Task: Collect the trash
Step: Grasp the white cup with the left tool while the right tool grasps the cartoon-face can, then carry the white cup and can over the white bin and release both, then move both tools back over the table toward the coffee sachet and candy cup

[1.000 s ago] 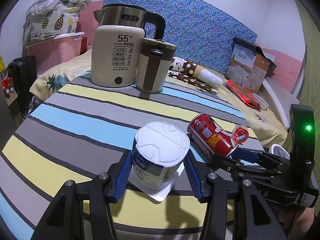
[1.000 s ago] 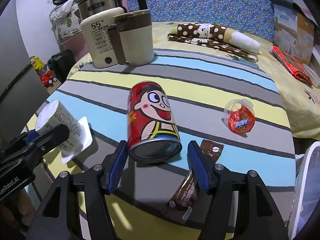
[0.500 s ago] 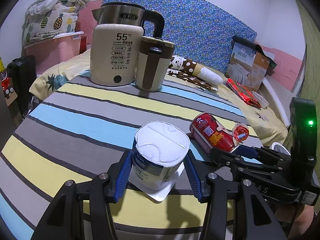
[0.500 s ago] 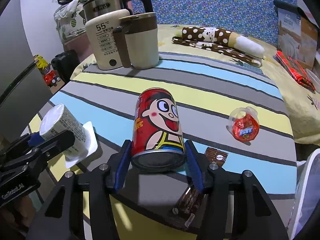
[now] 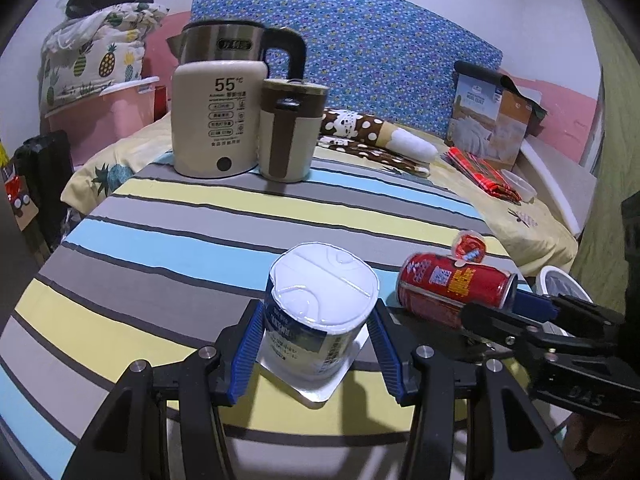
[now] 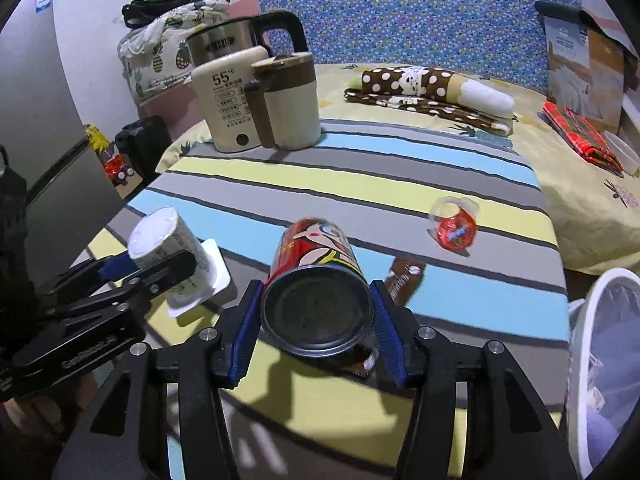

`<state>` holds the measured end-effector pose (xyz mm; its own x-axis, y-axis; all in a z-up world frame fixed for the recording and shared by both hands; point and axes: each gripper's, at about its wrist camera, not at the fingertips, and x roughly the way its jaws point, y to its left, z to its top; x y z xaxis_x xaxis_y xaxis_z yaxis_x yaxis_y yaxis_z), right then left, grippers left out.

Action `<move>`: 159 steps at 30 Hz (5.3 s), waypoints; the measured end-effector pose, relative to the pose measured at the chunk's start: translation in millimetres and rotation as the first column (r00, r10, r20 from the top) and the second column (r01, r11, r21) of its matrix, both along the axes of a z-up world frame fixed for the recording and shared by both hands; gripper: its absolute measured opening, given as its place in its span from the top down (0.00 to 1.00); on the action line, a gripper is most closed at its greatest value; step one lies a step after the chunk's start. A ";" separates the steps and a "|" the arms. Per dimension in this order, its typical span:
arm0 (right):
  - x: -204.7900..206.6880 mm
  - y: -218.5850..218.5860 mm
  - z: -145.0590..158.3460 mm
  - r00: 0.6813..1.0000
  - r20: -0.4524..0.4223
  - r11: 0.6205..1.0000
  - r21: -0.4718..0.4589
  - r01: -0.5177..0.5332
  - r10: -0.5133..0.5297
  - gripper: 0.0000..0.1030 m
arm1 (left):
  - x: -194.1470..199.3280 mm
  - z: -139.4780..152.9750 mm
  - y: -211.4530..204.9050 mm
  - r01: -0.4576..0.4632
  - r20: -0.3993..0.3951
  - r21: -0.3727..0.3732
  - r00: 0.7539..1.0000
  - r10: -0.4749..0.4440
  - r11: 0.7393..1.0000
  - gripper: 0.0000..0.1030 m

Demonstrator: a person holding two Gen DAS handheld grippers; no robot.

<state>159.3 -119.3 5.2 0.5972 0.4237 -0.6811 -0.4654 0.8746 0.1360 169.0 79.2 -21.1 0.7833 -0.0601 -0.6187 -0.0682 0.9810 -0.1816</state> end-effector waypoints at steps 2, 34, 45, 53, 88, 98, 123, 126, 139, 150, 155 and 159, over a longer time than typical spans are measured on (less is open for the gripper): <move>-4.8 -3.3 3.7 1.000 0.007 1.000 0.007 0.003 -0.003 0.47 | -4.6 4.4 -4.2 0.009 0.007 0.006 1.000 -0.009 1.000 0.49; -71.2 -94.2 26.4 0.986 0.072 0.981 0.132 0.142 -0.152 0.47 | -77.5 44.1 -112.7 0.225 0.031 0.049 0.974 -0.226 0.973 0.49; -78.0 -142.9 24.4 0.960 0.075 0.953 0.164 0.255 -0.270 0.47 | -69.5 51.4 -167.6 0.337 0.028 0.067 0.940 -0.339 0.939 0.49; -79.6 -181.3 23.4 0.934 0.076 0.927 0.179 0.330 -0.348 0.47 | -55.2 57.2 -205.5 0.401 0.038 0.071 0.914 -0.404 0.913 0.49; -65.6 -270.4 -7.4 0.827 -0.017 0.819 0.133 0.559 -0.562 0.47 | 23.1 15.4 -335.0 0.602 -0.032 0.049 0.799 -0.601 0.797 0.48; -61.3 -266.5 -8.8 0.826 -0.019 0.822 0.088 0.563 -0.563 0.45 | 34.7 6.7 -333.5 0.605 -0.030 0.031 0.796 -0.605 0.795 0.42; -79.2 -206.8 16.2 0.901 0.056 0.898 0.136 0.419 -0.429 0.45 | -27.4 37.8 -242.9 0.471 0.040 0.027 0.881 -0.471 0.882 0.42; -79.9 -196.2 14.5 0.916 0.050 0.912 0.134 0.388 -0.397 0.45 | -34.9 37.7 -228.5 0.442 0.037 0.032 0.896 -0.443 0.896 0.42; -79.8 -152.7 10.2 0.958 0.032 0.953 0.121 0.278 -0.283 0.45 | -51.8 29.1 -173.6 0.314 0.028 0.024 0.949 -0.315 0.949 0.42; -70.1 -132.6 10.0 0.971 0.043 0.967 0.116 0.228 -0.234 0.45 | -41.9 19.4 -140.6 0.212 0.007 0.060 0.977 -0.213 0.975 0.42; -66.1 -124.5 9.9 0.970 0.072 0.970 0.092 0.224 -0.230 0.45 | -25.3 11.1 -132.3 0.206 -0.035 0.060 0.978 -0.204 0.977 0.42; -58.2 -123.8 7.0 0.973 0.030 0.969 0.100 0.227 -0.231 0.45 | -12.5 6.6 -131.5 0.207 -0.052 0.066 0.978 -0.204 0.976 0.42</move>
<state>101.1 -243.1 12.2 0.7124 0.3346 -0.6169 -0.2615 0.9423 0.2091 156.4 -52.3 -14.4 0.7303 -0.1719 -0.6612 0.1298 0.9851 -0.1128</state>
